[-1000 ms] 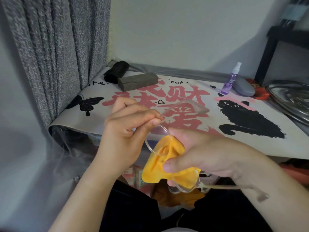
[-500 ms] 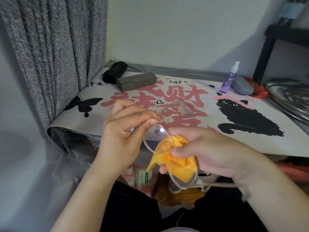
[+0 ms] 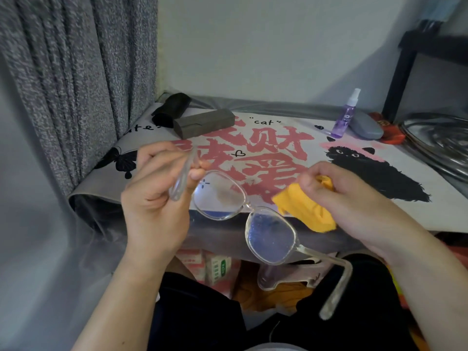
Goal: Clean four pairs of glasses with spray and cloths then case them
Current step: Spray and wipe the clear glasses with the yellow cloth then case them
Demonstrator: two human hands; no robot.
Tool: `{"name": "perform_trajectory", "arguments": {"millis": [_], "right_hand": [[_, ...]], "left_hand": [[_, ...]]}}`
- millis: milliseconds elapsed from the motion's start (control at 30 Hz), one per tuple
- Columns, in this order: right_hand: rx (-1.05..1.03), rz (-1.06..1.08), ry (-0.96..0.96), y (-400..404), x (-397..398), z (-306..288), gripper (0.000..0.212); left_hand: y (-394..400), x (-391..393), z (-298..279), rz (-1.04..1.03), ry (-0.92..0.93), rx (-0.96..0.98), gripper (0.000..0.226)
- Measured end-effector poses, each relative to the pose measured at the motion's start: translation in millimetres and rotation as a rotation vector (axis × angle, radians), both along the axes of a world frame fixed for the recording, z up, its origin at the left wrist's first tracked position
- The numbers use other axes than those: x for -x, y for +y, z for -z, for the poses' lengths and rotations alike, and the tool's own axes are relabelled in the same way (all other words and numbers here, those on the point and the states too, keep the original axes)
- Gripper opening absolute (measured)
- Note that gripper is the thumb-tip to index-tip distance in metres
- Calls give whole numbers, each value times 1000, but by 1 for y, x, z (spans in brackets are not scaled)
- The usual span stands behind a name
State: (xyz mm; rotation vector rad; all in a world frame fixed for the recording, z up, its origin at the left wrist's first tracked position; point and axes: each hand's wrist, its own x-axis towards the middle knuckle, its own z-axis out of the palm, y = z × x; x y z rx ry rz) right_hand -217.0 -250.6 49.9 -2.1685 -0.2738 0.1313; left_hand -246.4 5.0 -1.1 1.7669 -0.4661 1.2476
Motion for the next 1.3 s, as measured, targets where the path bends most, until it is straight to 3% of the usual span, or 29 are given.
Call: {"name": "perform_trajectory", "arguments": {"millis": [67, 100, 200, 333, 400, 600, 633, 667, 800, 900, 1000, 1100, 1167, 1233, 1267, 1300], "right_hand": [[-124, -44, 19, 0, 2, -3, 58], [-164, -65, 2, 1, 3, -4, 60], [-141, -75, -181, 3, 4, -9, 21], [-286, -121, -140, 4, 0, -7, 60], [-368, -84, -77, 8, -3, -4, 63], [-714, 102, 153, 27, -1, 8, 7], [-747, 129, 193, 29, -1, 11, 12], [-752, 136, 219, 31, 1, 13, 19], [-619, 54, 65, 38, 6, 13, 15], [-730, -106, 136, 28, 15, 10, 16], [-614, -432, 227, 12, 24, 12, 44], [-624, -451, 314, 8, 25, 15, 71], [-624, -373, 342, 13, 23, 13, 56], [-555, -297, 350, 23, 23, 9, 23], [-504, -304, 355, 26, 24, 7, 21], [-429, -329, 376, 27, 23, 8, 33]], "left_hand": [[0, -1, 1, 1, 9, 4, 16], [0, -1, 1, 4, 12, 6, 17], [-1, -2, 1, 14, 10, 8, 16], [0, -1, 1, 15, 22, 11, 14], [0, -1, 0, 10, 25, 18, 12], [-2, 2, -5, 19, 14, 28, 11], [-2, 2, -5, 19, 10, 26, 10], [-2, 2, -5, 20, 10, 23, 9], [-2, 1, -5, 10, 20, 26, 8], [0, 1, -5, 4, 21, 40, 10], [4, 0, -4, -7, 23, 40, 12], [6, 1, -5, -15, 15, -5, 13], [5, 3, -8, -32, -5, -57, 13], [4, 6, -12, -37, -26, -95, 12], [4, 7, -13, -39, -38, -111, 12], [3, 8, -14, -41, -47, -123, 13]]}}
